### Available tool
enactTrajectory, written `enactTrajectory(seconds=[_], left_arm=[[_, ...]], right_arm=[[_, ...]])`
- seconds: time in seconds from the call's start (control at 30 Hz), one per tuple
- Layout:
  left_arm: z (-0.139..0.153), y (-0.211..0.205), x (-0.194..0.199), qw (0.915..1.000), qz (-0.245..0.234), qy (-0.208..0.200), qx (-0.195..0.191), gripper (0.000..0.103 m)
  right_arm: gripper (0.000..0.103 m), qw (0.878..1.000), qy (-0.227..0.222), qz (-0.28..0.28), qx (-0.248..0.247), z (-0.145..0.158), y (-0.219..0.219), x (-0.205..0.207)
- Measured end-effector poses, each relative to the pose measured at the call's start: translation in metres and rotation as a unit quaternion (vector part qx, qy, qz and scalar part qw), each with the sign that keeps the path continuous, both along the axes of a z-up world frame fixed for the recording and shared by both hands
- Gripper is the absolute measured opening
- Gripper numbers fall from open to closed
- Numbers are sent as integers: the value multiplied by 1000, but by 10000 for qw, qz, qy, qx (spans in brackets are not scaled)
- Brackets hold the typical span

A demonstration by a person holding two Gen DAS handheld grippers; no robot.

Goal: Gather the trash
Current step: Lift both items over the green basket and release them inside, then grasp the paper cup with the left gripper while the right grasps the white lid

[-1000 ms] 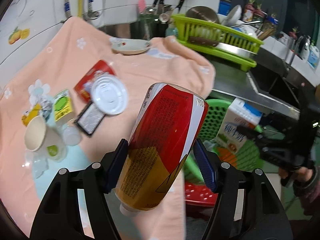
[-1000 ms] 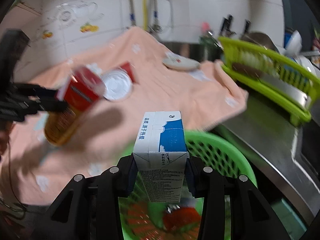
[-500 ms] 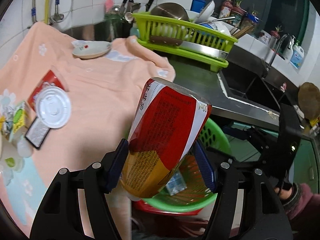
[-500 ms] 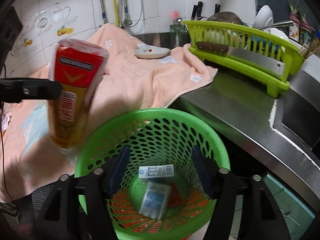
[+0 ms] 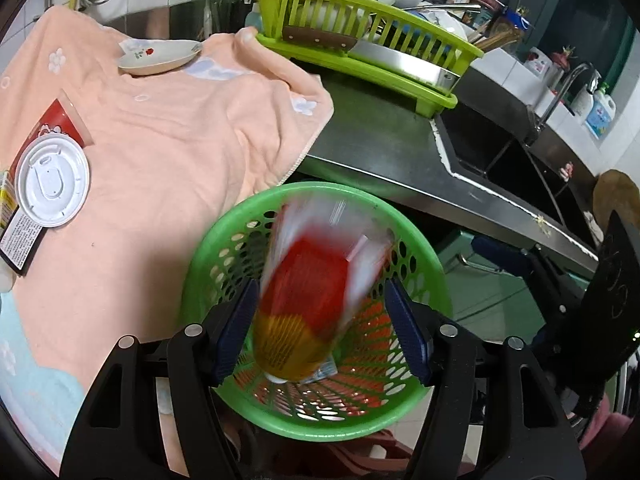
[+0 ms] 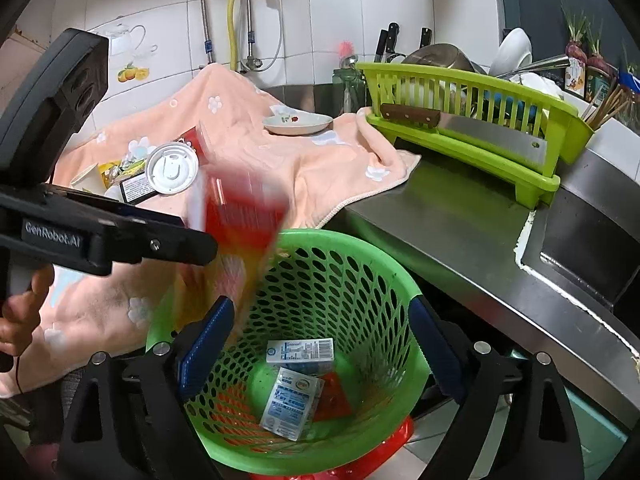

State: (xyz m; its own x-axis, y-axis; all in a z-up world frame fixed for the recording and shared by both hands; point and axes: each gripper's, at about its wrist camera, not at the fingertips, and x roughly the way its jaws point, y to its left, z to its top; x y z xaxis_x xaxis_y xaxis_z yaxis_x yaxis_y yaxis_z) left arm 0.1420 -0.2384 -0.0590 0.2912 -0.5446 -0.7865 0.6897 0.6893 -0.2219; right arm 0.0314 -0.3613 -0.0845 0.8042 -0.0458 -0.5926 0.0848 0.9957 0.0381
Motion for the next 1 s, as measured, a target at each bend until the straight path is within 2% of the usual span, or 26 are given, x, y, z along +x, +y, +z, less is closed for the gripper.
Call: enactTrajectory(seconds=[0.27,0.57,0.7,0.77,1.0], left_arm=[[16,24,-2,9990,209,-380,105,69],[39,83,15,9927,892,-792,198,69],[50,117,29,9858,1355,-968,228,72],[55,132,34,9815,1551,-1087,271,78],[65,186,66,9622,2314,-1355,483,87]], right_arm=[[87,9999,-8,112,51,2,9,5],[89,9986,-40,528,61,12,41,28],[90,9973,-10,721,115,14,55,44],[90,9964,13,834,150,16,63,54],[90,9922,54,1195,353,24,87,89]])
